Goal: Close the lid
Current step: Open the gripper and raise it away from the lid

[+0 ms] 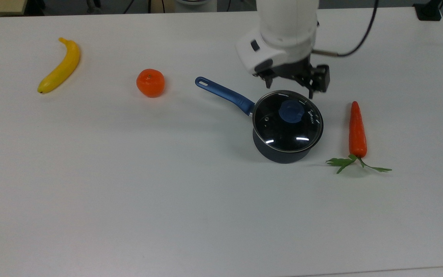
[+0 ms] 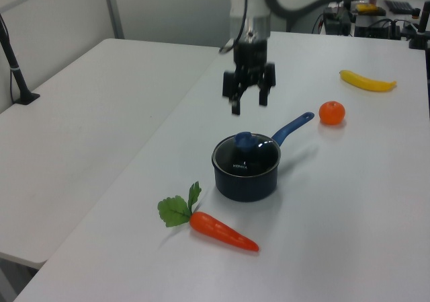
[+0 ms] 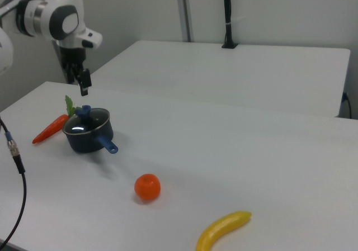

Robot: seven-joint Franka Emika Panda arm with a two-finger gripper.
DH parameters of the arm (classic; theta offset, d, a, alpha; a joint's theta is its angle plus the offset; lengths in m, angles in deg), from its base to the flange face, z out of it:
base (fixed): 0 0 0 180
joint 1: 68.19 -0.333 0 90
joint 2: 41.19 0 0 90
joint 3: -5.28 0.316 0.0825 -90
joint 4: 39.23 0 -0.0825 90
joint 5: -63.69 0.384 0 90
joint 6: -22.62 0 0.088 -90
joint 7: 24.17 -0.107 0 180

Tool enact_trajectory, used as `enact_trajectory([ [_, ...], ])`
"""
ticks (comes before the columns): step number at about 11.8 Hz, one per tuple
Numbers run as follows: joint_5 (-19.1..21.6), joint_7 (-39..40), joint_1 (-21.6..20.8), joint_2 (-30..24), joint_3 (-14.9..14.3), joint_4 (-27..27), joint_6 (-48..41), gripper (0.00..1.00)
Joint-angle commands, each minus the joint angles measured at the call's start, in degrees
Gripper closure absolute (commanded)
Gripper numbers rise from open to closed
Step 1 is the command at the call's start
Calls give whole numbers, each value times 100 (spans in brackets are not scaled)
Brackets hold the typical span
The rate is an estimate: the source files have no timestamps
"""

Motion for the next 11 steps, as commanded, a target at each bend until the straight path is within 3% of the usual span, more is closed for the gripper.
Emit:
enact_trajectory([
  [1,-380,1560,396,-1740,12,1660,-119,0],
  [3,-777,2300,1000,-2567,38,2382,-111,0],
  [6,-1268,2566,1776,-3176,65,2797,-172,0],
  [8,-1393,2620,1892,-3204,13,2860,-233,0],
  [11,-1613,2628,2005,-2852,-23,2536,-471,0],
])
